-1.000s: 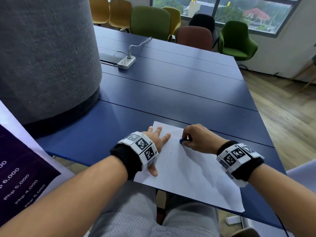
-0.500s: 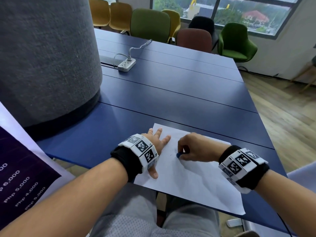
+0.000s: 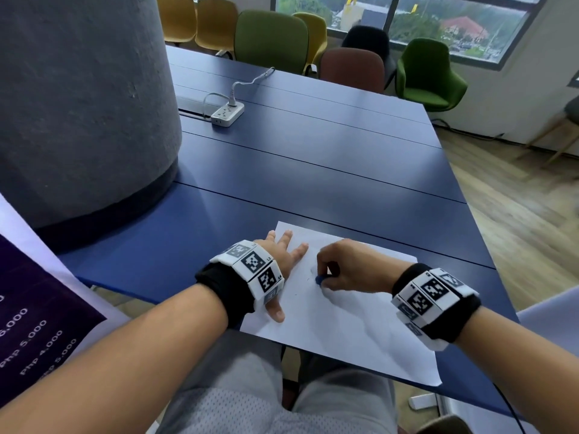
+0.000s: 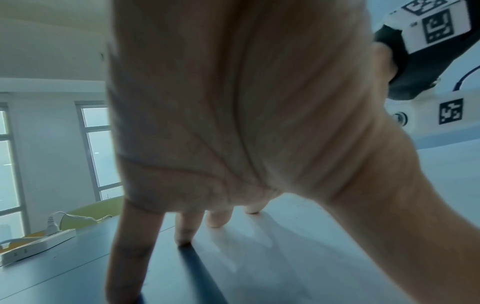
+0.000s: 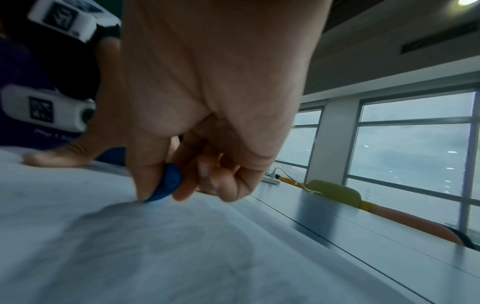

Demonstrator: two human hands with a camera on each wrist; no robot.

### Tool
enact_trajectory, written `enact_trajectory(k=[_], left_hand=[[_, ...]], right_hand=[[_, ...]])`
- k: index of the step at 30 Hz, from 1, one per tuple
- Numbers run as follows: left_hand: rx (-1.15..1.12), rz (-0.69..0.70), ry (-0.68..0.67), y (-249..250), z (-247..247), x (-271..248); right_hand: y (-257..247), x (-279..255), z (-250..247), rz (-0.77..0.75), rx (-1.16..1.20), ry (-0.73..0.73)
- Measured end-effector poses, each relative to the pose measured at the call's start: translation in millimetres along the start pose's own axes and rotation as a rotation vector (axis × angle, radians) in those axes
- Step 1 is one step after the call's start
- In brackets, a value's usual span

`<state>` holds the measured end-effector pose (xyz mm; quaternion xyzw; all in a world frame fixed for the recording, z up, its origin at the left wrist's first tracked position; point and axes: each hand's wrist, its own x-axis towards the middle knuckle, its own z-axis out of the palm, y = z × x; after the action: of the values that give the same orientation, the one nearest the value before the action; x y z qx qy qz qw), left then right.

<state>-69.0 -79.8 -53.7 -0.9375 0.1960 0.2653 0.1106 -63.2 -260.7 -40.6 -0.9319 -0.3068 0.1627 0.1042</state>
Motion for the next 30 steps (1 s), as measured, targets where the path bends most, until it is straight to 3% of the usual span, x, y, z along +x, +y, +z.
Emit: enact_trajectory(k=[4, 8, 9, 13, 18, 22, 23, 27, 30], left_hand=[[0.007, -0.007, -0.019, 1.4, -2.7, -2.2], [-0.006, 0.006, -0.007, 0.3, -2.2, -3.4], [-0.008, 0.006, -0.004, 0.1, -1.5, -3.2], [-0.003, 0.001, -0.012, 0.3, -2.7, -4.0], [-0.012, 0.003, -0.007, 0.5, -1.9, -3.3], [-0.007, -0.008, -0.018, 0.8, -3.2, -3.8], [-0.009, -0.008, -0.019, 0.7, -3.2, -3.7], [-0.014, 0.002, -0.007, 0.1, -1.0, -2.2], [-0.009, -0.002, 0.001, 0.5, -0.2, -2.3]], right_hand=[[-9.6, -9.6, 0.1, -0.073, 0.047, -0.204], [-1.2, 0.2, -2.4, 0.002, 0.028, 0.004], [-1.3, -1.4, -0.8, -0.006, 0.042, -0.001], [-15.0, -15.2, -0.7, -0.067, 0.117, -0.304], [-2.7, -5.8, -0.7, 0.032, 0.164, -0.077], [-12.0, -16.4, 3.1, -0.006, 0.176, -0.264], [-10.6, -14.7, 1.8, 0.005, 0.168, -0.247], [2.5, -6.0, 0.8, 0.062, 0.149, -0.035], [-3.5, -12.6, 3.3, 0.029, 0.174, -0.230]])
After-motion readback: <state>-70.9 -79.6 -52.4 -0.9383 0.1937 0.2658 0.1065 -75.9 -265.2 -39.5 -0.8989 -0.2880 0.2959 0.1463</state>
